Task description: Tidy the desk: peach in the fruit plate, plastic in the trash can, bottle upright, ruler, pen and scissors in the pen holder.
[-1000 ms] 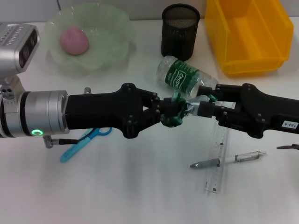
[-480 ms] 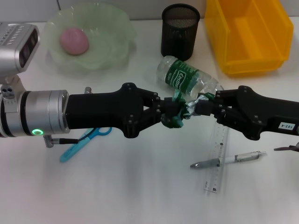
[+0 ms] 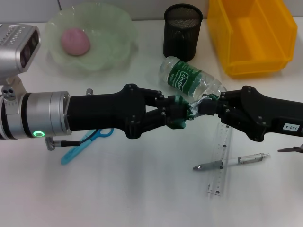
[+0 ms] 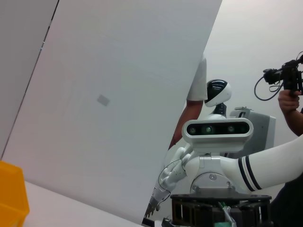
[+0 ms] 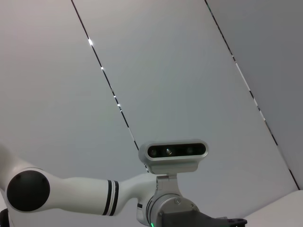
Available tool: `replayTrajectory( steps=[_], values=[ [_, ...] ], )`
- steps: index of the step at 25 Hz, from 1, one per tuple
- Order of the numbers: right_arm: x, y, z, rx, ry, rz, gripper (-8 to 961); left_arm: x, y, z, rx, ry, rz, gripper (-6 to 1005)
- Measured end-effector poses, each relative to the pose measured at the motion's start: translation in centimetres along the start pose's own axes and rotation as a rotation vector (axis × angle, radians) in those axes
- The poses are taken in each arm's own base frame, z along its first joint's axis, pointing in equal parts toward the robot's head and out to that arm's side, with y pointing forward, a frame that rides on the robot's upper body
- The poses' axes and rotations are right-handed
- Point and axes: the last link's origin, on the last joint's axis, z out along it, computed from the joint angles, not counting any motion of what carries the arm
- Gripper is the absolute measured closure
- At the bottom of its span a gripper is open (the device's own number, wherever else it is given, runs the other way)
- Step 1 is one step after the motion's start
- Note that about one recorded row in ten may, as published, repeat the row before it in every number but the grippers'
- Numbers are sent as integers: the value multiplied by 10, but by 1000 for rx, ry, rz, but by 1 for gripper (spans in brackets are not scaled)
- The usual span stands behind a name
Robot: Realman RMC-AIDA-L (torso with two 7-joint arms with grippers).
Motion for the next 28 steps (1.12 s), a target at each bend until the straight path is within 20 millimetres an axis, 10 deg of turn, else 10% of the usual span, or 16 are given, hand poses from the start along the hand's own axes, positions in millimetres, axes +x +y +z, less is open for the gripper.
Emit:
replayTrajectory(
  steps=[16, 28],
  values=[
    [-2, -5, -8, 51, -12, -12, 926, -1, 0, -6, 7, -9, -2, 511],
    [-34, -48, -82, 678, -434, -206, 926, -10, -15, -53, 292, 109, 82, 207]
  ],
)
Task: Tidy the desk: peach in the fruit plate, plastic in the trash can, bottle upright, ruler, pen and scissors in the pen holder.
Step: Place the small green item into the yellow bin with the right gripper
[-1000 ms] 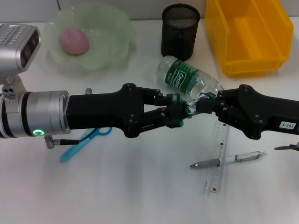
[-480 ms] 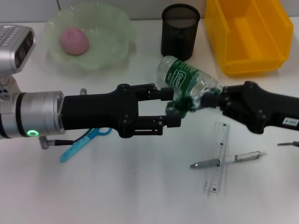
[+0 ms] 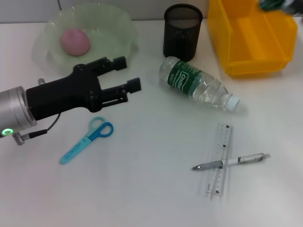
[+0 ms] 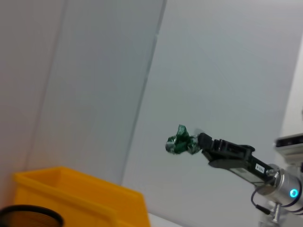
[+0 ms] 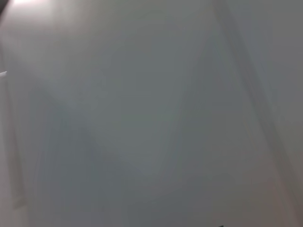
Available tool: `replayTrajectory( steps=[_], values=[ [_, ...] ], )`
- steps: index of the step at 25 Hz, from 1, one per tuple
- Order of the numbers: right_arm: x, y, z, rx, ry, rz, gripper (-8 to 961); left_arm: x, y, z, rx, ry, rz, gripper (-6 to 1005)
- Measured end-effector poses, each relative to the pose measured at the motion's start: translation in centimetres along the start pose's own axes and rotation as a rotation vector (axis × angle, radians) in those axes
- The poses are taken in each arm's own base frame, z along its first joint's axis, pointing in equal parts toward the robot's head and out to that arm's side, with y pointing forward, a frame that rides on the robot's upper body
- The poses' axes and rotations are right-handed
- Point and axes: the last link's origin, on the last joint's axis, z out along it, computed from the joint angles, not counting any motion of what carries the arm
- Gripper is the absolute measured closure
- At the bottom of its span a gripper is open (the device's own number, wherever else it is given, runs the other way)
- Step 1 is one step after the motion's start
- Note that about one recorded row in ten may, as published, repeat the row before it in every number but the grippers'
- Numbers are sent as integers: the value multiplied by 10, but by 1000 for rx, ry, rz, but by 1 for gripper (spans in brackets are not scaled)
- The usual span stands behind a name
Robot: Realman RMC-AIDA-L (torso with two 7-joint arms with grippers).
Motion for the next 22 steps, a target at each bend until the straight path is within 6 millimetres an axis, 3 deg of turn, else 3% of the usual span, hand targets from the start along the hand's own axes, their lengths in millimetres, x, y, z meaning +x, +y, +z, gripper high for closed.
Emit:
replayTrajectory(
  steps=[4, 10, 15, 22],
  values=[
    [2, -12, 7, 114, -32, -44, 920, -5, -4, -5, 66, 10, 45, 209],
    [17, -33, 52, 235, 119, -63, 911, -15, -11, -4, 139, -7, 75, 210],
    [22, -30, 73, 204, 192, -101, 904, -18, -16, -2, 164, -22, 75, 211],
    [22, -34, 80, 235, 211, -115, 737, -17, -18, -2, 178, -26, 78, 212]
  ],
)
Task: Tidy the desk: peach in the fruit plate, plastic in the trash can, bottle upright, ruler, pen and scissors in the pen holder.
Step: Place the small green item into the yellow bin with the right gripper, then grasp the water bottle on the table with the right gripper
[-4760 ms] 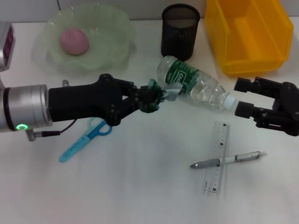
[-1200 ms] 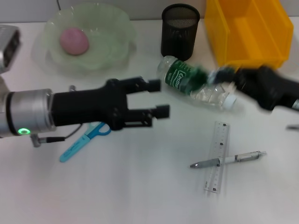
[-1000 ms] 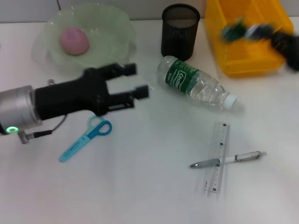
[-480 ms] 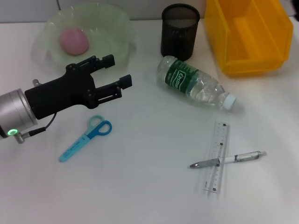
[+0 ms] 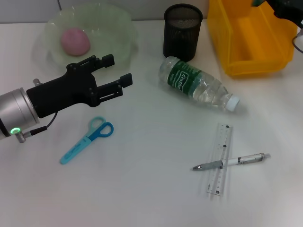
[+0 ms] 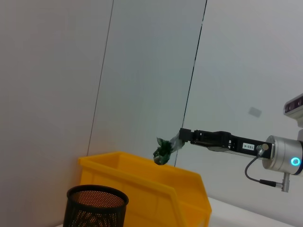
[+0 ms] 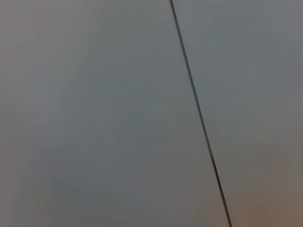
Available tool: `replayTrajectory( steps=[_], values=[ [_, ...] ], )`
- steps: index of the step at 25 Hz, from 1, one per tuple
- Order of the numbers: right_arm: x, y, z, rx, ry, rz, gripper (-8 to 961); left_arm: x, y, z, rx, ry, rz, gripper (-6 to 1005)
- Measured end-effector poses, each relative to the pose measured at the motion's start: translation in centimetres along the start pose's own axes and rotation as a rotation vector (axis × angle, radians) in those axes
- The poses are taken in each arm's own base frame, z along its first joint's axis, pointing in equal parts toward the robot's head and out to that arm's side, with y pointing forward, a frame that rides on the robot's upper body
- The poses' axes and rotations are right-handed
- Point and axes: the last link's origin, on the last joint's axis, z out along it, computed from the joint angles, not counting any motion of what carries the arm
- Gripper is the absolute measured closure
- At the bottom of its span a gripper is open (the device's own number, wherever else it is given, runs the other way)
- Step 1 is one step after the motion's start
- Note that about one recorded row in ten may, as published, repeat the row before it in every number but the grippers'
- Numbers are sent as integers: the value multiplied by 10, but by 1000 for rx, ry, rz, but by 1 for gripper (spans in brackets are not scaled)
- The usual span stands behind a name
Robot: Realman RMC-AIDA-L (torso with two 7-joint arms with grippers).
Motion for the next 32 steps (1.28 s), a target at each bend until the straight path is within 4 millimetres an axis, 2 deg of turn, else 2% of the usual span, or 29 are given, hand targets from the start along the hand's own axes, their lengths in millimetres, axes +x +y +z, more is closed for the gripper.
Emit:
replayTrajectory(
  steps=[5, 8, 14, 21, 24, 27, 28, 29, 32],
  values=[
    [-4, -5, -2, 26, -29, 16, 501, 0, -1, 0, 5, -3, 2, 212],
    [-10, -12, -7, 62, -84, 49, 442, 0, -1, 0, 7, -3, 2, 212],
    [-13, -13, -14, 48, -107, 72, 324, 0, -2, 0, 9, -4, 4, 212],
    [-31, 2, -49, -178, -226, 179, 177, 0, -2, -2, 9, -3, 16, 212],
    [-43, 13, -74, -374, -236, 189, 177, -1, -1, -4, 8, -6, 43, 212],
    [-45, 21, -79, -467, -185, 160, 177, -2, 0, -4, 4, -11, 53, 212],
    [-45, 26, -80, -533, -97, 130, 178, -2, 0, -4, 2, -14, 63, 212],
    [-45, 26, -80, -533, -97, 130, 178, -2, 0, -4, 2, -14, 63, 212],
    [-43, 31, -75, -591, 58, 97, 178, -2, -1, -6, 6, -15, 74, 212]
  ],
)
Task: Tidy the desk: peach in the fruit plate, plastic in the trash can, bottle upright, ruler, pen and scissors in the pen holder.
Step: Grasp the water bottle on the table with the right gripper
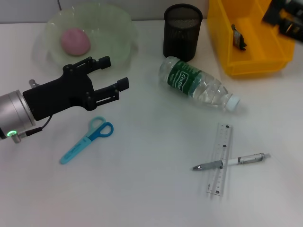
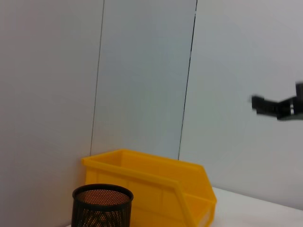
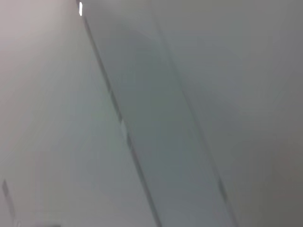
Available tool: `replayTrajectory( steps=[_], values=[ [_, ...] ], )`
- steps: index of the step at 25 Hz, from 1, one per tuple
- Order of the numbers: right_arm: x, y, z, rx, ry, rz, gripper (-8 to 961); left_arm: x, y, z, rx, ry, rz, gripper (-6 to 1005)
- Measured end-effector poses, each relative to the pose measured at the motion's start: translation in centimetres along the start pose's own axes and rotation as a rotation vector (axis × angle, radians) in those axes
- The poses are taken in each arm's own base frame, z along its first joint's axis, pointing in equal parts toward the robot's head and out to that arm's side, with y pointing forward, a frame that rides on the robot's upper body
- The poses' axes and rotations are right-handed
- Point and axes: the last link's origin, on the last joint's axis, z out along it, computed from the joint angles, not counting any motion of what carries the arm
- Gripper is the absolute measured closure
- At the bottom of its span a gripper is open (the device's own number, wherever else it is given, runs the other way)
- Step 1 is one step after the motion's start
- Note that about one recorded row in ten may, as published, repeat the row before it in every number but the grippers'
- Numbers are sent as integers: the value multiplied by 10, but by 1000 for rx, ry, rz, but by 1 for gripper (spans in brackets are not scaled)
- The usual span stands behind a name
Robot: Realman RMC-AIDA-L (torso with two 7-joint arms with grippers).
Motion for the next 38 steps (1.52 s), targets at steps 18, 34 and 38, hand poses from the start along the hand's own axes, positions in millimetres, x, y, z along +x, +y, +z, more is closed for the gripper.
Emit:
replayTrajectory(
  steps=[18, 34, 38],
  values=[
    [-10, -27, 48, 69, 693, -6, 179, -4, -6, -9, 36, -24, 26, 211],
    [-3, -20, 116, 85, 768, -207, 193, -6, -10, -8, 65, -42, 29, 211],
    [-1, -19, 123, 85, 791, -216, 199, -7, -10, -8, 68, -43, 28, 211]
  ],
)
